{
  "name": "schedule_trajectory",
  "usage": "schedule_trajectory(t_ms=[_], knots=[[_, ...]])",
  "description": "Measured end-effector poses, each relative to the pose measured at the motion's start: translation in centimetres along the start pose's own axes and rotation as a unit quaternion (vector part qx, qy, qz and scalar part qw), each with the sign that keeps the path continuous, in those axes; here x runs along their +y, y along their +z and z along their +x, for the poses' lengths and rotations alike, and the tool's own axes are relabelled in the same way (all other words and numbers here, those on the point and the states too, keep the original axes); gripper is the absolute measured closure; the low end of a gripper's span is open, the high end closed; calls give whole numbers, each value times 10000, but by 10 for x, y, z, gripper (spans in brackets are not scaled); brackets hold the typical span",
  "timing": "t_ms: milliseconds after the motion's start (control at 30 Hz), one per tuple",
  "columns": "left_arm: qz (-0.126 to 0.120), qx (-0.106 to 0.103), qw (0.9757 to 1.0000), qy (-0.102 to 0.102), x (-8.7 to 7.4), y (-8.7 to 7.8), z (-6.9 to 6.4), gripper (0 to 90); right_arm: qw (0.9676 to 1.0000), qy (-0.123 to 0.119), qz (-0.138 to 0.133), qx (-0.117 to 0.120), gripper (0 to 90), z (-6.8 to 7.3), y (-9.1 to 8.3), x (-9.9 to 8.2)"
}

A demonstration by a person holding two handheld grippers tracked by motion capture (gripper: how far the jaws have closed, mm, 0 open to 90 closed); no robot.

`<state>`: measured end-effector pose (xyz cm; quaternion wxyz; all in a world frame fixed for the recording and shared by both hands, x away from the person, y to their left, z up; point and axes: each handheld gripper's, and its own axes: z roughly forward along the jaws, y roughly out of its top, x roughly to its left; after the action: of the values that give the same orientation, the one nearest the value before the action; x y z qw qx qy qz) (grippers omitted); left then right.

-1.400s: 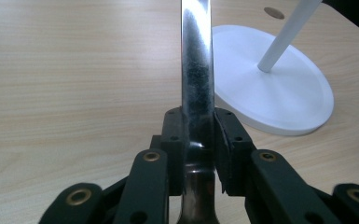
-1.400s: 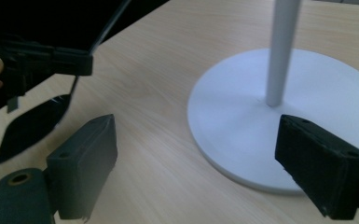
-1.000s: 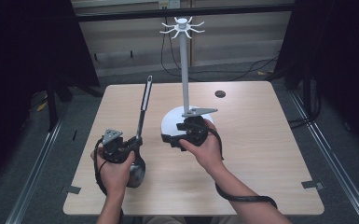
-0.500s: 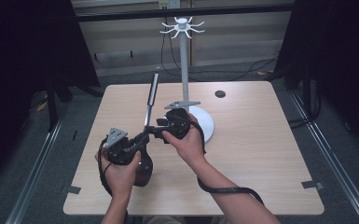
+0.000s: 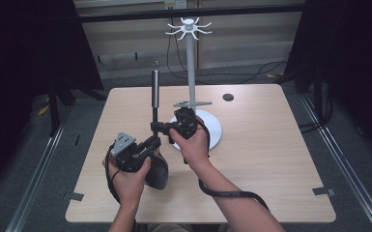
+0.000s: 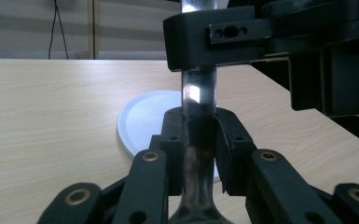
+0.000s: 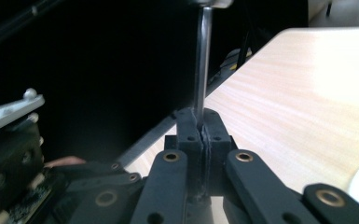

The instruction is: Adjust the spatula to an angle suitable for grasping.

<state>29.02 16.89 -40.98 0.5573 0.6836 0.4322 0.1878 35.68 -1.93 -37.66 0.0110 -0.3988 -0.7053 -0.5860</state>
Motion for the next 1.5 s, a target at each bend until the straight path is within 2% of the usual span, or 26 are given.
schedule_trajectory(t_ms=[33,67,133,167,200,233,267,367,400,433,500,533,667,700,800,967,1133,1267,1333,1500], knots=[[3,-48,10000,-16,0,0,0,750,9996,-284,19,-50,894,4,-2,1],[-76,-215,9997,-64,1,1,0,748,9995,-302,6,-42,894,3,-4,1],[-80,-262,9996,-88,1,2,0,746,9996,-298,-25,4,894,2,-7,2],[43,-374,9992,-133,2,4,0,711,9993,-367,-70,73,894,0,-12,2],[43,-374,9992,-133,2,4,0,673,9993,-367,-70,73,894,0,-12,2],[74,-379,9992,-113,2,5,1,614,9986,-510,-122,-76,894,-1,-18,3],[152,-362,9992,-56,0,9,3,564,9981,-592,-128,-127,894,-3,-21,3],[177,-418,9989,-95,-1,12,5,430,9971,-727,-177,-150,894,-6,-27,3],[228,-427,9988,9,-1,15,6,341,9963,-792,-251,-204,894,-10,-34,4],[228,-427,9988,9,-1,15,6,303,9963,-792,-251,-204,894,-10,-34,4],[141,-427,9989,93,-1,16,6,243,9952,-903,-303,-212,894,-13,-42,6],[177,-421,9989,61,-1,17,6,243,9952,-903,-303,-212,894,-13,-42,6],[238,-327,9992,39,-4,20,12,151,9934,-1058,-381,-248,894,-15,-53,10],[266,-289,9992,41,-4,21,14,132,9921,-1150,-420,-270,894,-15,-57,12],[304,-222,9993,-39,-7,23,18,111,9905,-1245,-509,-271,894,-14,-63,16],[422,-152,9990,-31,-12,26,22,95,9894,-1292,-618,-259,894,-15,-67,22],[494,-136,9987,-31,-14,28,23,89,9894,-1290,-605,-283,894,-17,-67,28],[457,-73,9989,-25,-16,30,22,90,9886,-1333,-618,-333,894,-18,-66,32],[499,-64,9987,53,-16,30,22,87,9883,-1357,-599,-356,893,-19,-66,35],[503,-57,9987,63,-16,30,23,86,9878,-1378,-622,-361,894,-20,-66,39]])
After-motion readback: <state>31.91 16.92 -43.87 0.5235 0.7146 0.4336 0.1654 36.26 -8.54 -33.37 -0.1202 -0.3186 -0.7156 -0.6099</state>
